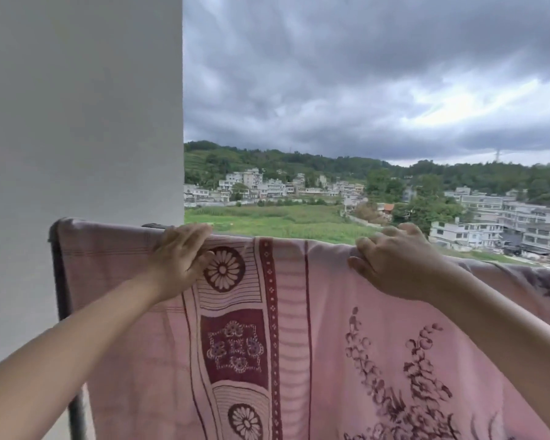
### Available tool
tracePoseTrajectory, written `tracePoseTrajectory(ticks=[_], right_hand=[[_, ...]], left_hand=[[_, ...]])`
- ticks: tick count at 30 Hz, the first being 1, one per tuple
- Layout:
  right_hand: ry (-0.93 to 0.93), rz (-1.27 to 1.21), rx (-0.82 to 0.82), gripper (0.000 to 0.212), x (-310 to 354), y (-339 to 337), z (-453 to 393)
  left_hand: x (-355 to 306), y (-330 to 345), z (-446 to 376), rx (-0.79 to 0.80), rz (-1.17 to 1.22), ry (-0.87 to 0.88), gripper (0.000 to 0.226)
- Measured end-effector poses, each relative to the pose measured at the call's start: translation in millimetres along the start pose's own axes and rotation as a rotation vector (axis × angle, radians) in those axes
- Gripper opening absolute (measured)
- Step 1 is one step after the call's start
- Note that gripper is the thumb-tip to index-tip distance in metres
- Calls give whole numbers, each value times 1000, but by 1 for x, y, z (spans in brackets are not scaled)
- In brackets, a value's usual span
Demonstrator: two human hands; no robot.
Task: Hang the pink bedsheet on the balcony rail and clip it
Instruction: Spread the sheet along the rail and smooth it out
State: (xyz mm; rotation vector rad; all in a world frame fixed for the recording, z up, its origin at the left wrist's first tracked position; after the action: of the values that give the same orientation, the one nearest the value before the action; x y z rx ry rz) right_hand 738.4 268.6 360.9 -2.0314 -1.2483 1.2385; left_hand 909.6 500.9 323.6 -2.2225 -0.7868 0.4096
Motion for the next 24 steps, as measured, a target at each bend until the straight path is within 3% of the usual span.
tracePoseTrajectory(ticks=[3,5,7,10,13,15,17,19,21,24], right_hand=[[-99,-232,-71,52,43,-13,-10],[-157,-182,-107,71,75,-16,-22],[-137,-158,-72,63,104,-7,-43],[-90,-169,-152,48,139,-9,-81],[-7,-247,-213,38,151,-14,-107],[39,-325,-202,36,152,-10,-112],[59,-344,-346,36,151,-14,-111],[48,-259,-485,31,153,-18,-106],[54,-174,-509,20,158,-21,-108],[76,-16,-452,34,162,-31,-119]], left_hand=[[50,-7,10,-5,59,-133,79],[79,-14,20,-11,62,-240,63],[108,-21,32,-6,10,-294,54],[146,-38,43,-56,-130,-357,49],[169,-46,35,-105,-242,-223,35],[176,-51,26,-159,-310,-20,25],[176,-61,23,-241,-300,240,9],[184,-67,19,-278,-230,446,46],[190,-66,16,-253,-291,583,55],[201,-69,-3,-194,-333,472,8]])
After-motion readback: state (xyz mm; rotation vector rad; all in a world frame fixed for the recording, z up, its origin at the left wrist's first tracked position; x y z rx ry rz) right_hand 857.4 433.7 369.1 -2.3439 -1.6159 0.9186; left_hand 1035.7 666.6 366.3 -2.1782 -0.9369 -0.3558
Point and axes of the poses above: each hand's wrist, its own z-axis away from the middle knuckle, its own y-axis out of the palm, x = y × z, the point moved 6 cm from there along -z, towards the middle knuckle, and after that the axes turned 4 degrees about z, right-handed, at the moved point
